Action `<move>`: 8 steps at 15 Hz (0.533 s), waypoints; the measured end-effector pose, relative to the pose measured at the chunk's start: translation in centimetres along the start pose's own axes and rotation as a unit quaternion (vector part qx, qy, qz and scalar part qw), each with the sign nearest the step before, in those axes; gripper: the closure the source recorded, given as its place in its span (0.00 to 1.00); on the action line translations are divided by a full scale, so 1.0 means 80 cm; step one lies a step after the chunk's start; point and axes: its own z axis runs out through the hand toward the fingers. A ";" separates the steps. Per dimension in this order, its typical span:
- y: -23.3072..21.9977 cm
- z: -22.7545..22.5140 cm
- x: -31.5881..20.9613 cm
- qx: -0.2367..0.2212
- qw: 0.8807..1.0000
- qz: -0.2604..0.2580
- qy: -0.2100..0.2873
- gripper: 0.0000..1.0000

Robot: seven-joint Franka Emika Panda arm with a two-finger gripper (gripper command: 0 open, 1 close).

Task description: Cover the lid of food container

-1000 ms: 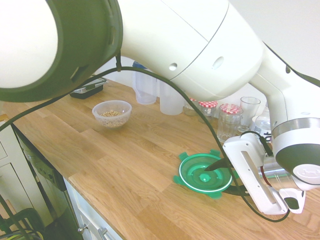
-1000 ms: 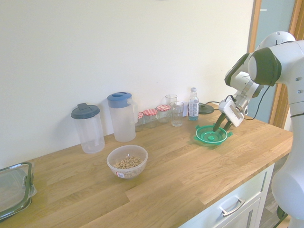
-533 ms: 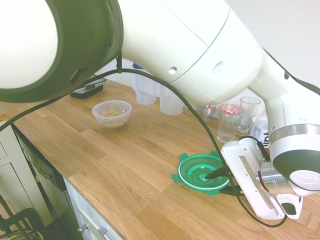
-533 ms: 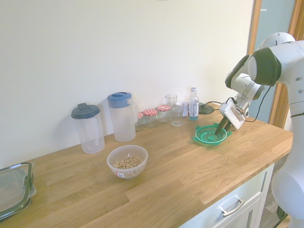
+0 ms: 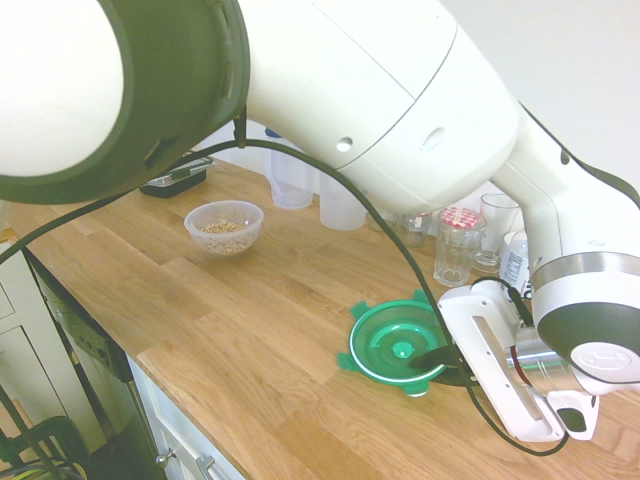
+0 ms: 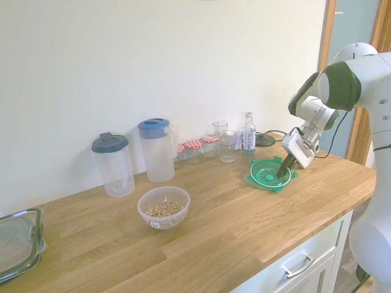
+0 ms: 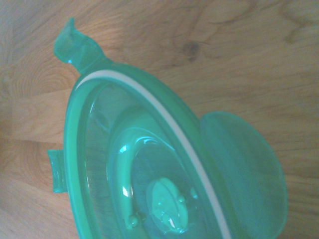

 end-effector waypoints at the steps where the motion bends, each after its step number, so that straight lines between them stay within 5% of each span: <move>1: -0.003 -0.001 -0.001 0.000 1.000 -0.004 0.001 1.00; 4: -0.023 -0.022 -0.020 -0.013 1.000 -0.018 0.009 1.00; 8: -0.071 -0.087 -0.076 -0.114 0.991 0.002 0.073 1.00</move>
